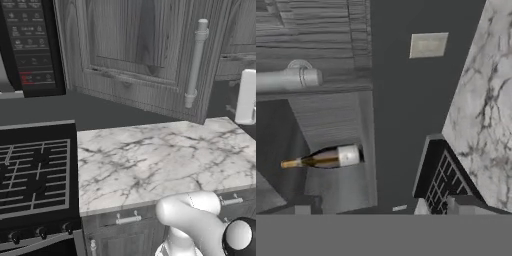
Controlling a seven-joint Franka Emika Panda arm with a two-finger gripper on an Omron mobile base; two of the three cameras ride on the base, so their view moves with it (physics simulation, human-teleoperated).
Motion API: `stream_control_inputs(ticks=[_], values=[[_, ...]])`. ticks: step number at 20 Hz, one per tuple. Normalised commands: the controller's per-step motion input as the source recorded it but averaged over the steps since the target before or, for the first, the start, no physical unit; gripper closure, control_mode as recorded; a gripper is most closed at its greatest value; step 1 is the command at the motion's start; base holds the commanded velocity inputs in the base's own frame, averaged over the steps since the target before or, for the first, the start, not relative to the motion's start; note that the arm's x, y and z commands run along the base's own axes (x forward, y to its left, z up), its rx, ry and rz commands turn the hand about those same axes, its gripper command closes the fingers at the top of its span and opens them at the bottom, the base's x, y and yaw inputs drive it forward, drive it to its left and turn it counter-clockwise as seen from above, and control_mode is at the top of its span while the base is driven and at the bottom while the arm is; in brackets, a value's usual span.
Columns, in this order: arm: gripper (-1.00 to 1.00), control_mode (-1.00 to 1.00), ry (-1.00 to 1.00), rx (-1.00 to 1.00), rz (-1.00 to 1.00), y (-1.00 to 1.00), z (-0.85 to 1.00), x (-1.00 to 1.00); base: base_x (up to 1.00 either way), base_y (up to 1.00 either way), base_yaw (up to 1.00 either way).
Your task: Get the candle and the wine from the cabinet and move them to the dining counter.
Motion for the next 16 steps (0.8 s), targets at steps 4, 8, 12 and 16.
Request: stream_control_inputs(ticks=[4,8,12,16], values=[[-1.00,-1.00,0.00,0.07,0.30,0.48,-0.24,0.28,0.00,0.00,0.00],[-1.00,-1.00,0.00,0.07,0.29,0.59,-0.17,0.17,0.00,0.00,0.00],[-1.00,-1.00,0.06,0.03,0.25,0.62,0.00,0.01,0.00,0.00,0.00],[-1.00,-1.00,0.02,0.00,0.24,0.74,0.00,-0.20,0.00,0.00,0.00]])
